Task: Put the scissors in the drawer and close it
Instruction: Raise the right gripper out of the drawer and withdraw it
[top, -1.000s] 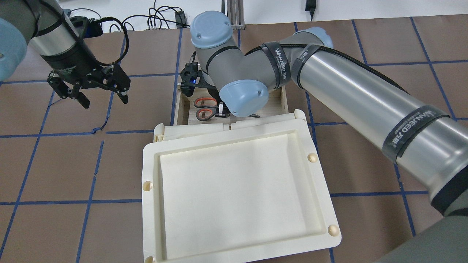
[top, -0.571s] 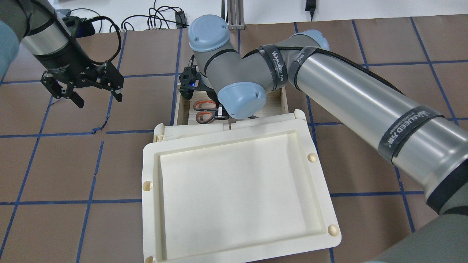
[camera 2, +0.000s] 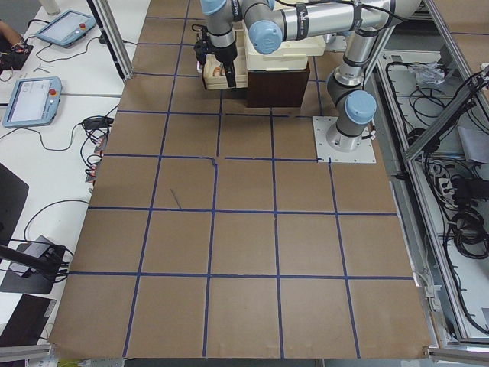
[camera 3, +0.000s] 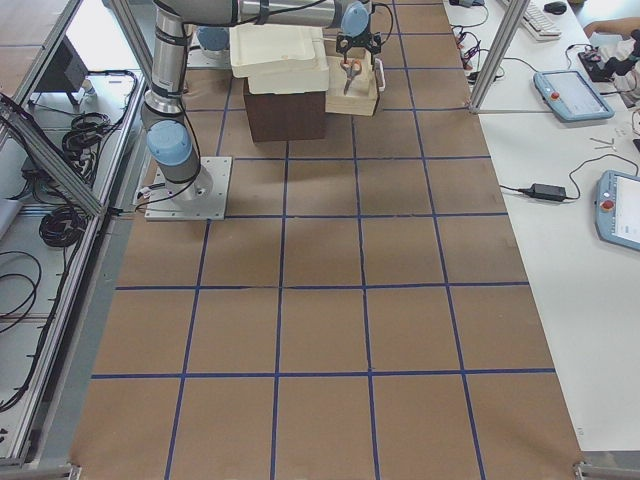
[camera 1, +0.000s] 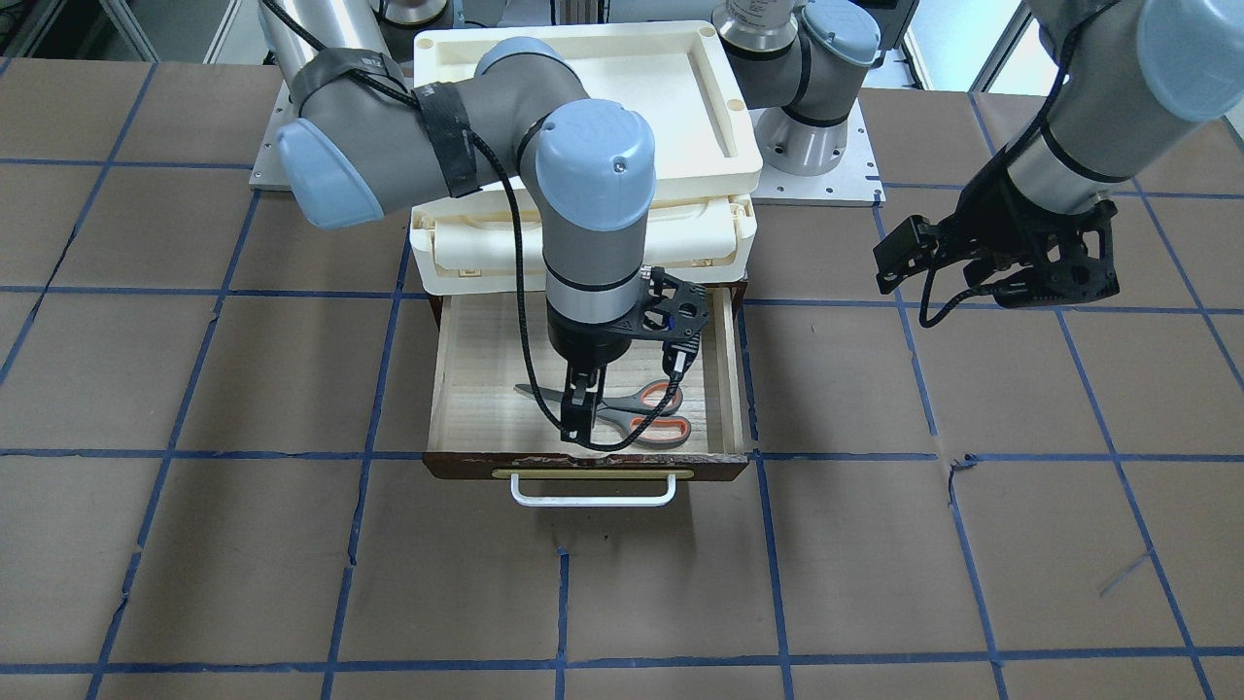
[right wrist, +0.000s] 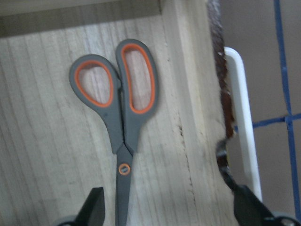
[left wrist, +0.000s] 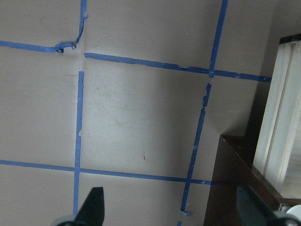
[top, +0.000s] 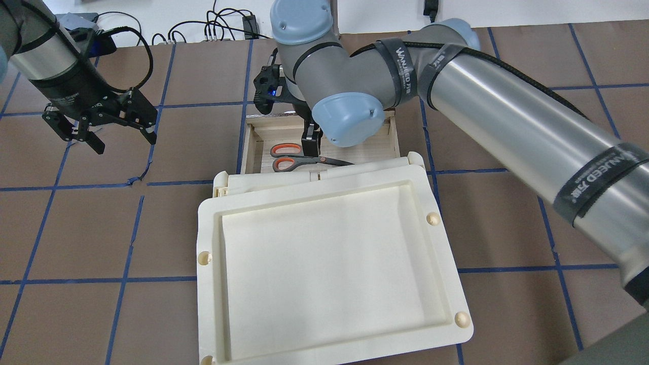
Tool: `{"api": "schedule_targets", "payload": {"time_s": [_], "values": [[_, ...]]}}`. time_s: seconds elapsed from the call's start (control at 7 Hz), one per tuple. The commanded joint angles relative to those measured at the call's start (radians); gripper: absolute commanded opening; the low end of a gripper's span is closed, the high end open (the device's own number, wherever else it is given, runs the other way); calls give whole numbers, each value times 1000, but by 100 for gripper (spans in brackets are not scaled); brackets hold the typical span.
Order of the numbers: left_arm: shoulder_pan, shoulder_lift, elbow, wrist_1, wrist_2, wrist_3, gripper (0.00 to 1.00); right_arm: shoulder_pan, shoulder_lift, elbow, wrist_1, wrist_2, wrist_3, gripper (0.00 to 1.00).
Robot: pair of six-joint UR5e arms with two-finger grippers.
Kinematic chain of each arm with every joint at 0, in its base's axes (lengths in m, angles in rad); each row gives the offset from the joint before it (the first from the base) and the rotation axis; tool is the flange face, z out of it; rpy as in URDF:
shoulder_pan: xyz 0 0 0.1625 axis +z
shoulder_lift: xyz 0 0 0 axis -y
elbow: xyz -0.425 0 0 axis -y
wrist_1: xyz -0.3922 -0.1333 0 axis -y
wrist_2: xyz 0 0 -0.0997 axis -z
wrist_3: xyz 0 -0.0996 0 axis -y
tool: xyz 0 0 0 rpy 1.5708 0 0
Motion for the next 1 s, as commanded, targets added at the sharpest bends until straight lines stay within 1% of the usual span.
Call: {"api": "schedule_targets", "payload": {"time_s": [0.0, 0.14, 0.29, 0.43, 0.57, 0.71, 0.86], "values": [[6, -14, 21, 14, -1, 11, 100, -155, -109, -5, 108, 8, 62, 96], [6, -24, 39, 5, 10, 12, 100, -224, -151, 9, 141, 8, 81, 96], [5, -47, 74, 10, 6, 12, 100, -291, -183, 9, 164, -2, 171, 98], [-6, -92, 106, 16, -7, 15, 100, -336, -229, 16, 198, -9, 293, 99], [-12, -153, 117, 107, -70, 17, 100, -352, -272, 24, 251, -9, 496, 100], [-12, -181, 122, 158, -83, 35, 100, -358, -310, 23, 303, -5, 656, 100], [-14, -219, 121, 260, -108, 58, 100, -373, -327, 12, 327, 1, 723, 100]]}}
